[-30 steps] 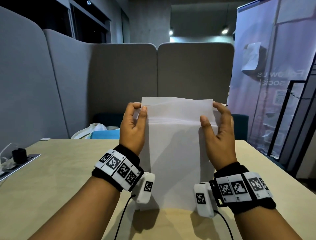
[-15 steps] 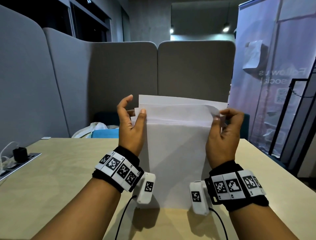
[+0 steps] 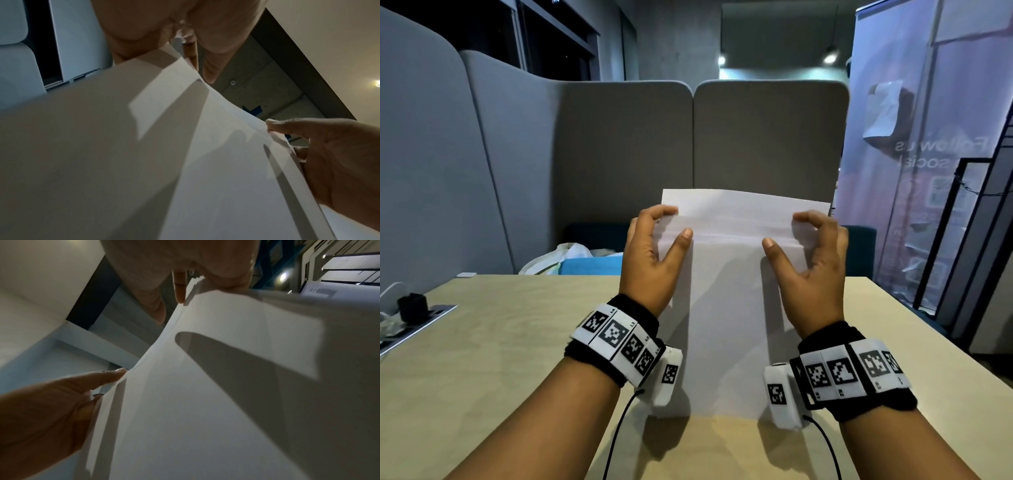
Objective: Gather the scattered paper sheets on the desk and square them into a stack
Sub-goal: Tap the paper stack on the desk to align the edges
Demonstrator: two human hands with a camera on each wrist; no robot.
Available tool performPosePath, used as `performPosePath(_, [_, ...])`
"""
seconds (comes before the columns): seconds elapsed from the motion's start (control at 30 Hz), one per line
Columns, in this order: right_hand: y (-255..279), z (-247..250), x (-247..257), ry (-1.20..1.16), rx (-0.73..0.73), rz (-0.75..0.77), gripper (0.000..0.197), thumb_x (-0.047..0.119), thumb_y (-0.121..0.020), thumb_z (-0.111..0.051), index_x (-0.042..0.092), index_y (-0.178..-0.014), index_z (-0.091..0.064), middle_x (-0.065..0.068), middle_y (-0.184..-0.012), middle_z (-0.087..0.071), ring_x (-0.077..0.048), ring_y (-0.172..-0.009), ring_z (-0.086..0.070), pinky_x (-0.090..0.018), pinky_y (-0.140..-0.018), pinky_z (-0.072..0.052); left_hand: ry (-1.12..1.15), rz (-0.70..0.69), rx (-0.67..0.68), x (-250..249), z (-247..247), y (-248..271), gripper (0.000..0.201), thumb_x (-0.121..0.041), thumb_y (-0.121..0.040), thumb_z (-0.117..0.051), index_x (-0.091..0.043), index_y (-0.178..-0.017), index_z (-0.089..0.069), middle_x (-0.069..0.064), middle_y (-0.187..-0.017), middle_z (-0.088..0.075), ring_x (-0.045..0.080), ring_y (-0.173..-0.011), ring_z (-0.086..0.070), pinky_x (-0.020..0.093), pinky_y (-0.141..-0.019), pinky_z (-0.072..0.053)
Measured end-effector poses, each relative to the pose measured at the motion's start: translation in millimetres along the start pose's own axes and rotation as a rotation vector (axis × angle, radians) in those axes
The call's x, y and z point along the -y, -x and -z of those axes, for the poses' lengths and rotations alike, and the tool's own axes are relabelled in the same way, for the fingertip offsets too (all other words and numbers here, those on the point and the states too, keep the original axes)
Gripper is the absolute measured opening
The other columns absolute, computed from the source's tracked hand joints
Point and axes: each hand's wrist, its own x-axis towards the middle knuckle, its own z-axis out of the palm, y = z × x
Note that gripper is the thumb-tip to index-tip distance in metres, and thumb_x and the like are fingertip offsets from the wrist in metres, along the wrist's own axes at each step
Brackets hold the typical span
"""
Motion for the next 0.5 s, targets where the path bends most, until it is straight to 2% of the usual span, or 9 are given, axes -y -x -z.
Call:
performPosePath(0.07, [2.0,0.1,-3.4,0.037,0.033,-0.001,0.032,0.026,-0.082,-0.071,0.029,-0.104,-0.050,0.005,-0.113,-0.040,0.025,-0.095,-0.042,0.004,-0.080,-0.038,-0.004,0.034,-0.009,0.7,0.4,1.3,0.026,-0.031,-0.089,-0.063,-0.030,-0.110,-0.048,-0.004,-0.116,-0.052,-0.003,-0.102,-0.054,0.020,-0.084,-0.053])
performPosePath(0.13, [3.4,-0.5,-6.0,0.071,0.045,-0.026,0.031,0.027,-0.081,-0.072,0.028,-0.102,-0.049,0.005,-0.112,-0.040,0.027,-0.094,-0.040,0.003,-0.078,-0.038,-0.018,0.070,-0.008,1.1,0.5,3.3,0.027,-0.035,-0.087,-0.064,-0.033,-0.106,-0.046,-0.001,-0.115,-0.052,0.005,-0.100,-0.056,0.021,-0.078,-0.055])
performPosePath(0.23, [4.6,-0.5,-5.7,0.060,0.069,-0.023,0.041,0.021,-0.081,-0.072,0.030,-0.112,-0.047,0.008,-0.115,-0.040,0.027,-0.097,-0.040,-0.004,-0.085,-0.043,0.028,0.091,0.029,2.5,2.2,7.6,0.041,-0.042,-0.079,-0.071,-0.051,-0.106,-0.042,-0.005,-0.121,-0.048,0.014,-0.107,-0.056,0.031,-0.084,-0.057])
performPosePath(0.3, [4.5,1.8,-3.9,0.001,0.111,-0.011,0.065,0.018,-0.081,-0.073,0.040,-0.130,-0.037,0.017,-0.122,-0.037,0.030,-0.103,-0.036,0.002,-0.084,-0.041,-0.019,0.067,0.045,4.8,2.7,9.6,0.054,-0.039,-0.077,-0.075,-0.059,-0.111,-0.037,-0.008,-0.127,-0.043,0.012,-0.112,-0.051,0.028,-0.086,-0.053])
performPosePath(0.37, [1.5,5.4,-1.8,-0.020,0.143,-0.013,0.087,0.019,-0.079,-0.075,0.046,-0.142,-0.020,0.039,-0.123,-0.028,0.037,-0.105,-0.029,0.009,-0.081,-0.034,-0.062,0.039,0.040,6.7,2.9,10.5,0.052,-0.035,-0.077,-0.075,-0.055,-0.110,-0.040,-0.007,-0.125,-0.042,0.004,-0.109,-0.047,0.018,-0.085,-0.049])
performPosePath(0.4, [-1.1,7.5,-0.2,0.000,0.151,-0.011,0.094,0.023,-0.078,-0.076,0.046,-0.145,-0.015,0.049,-0.120,-0.019,0.039,-0.103,-0.026,0.009,-0.081,-0.032,-0.064,0.028,0.037,7.2,2.7,11.2,0.047,-0.033,-0.077,-0.075,-0.052,-0.106,-0.043,-0.006,-0.123,-0.043,-0.002,-0.107,-0.046,0.011,-0.082,-0.046])
performPosePath(0.43, [-4.2,9.2,1.5,0.027,0.158,-0.008,0.098,0.027,-0.077,-0.077,0.046,-0.146,-0.011,0.053,-0.117,-0.013,0.040,-0.102,-0.025,0.008,-0.082,-0.029,-0.064,0.016,0.034,7.8,2.3,12.1,0.042,-0.032,-0.077,-0.075,-0.049,-0.102,-0.046,-0.006,-0.120,-0.044,-0.007,-0.105,-0.046,0.005,-0.079,-0.044])
performPosePath(0.5, [-9.5,11.8,4.4,0.058,0.177,-0.006,0.101,0.031,-0.074,-0.079,0.046,-0.147,-0.010,0.051,-0.115,-0.014,0.041,-0.100,-0.023,0.005,-0.085,-0.022,-0.058,0.003,0.022,9.8,1.6,13.8,0.040,-0.032,-0.076,-0.076,-0.046,-0.098,-0.046,-0.005,-0.116,-0.046,-0.009,-0.103,-0.046,0.003,-0.079,-0.044])
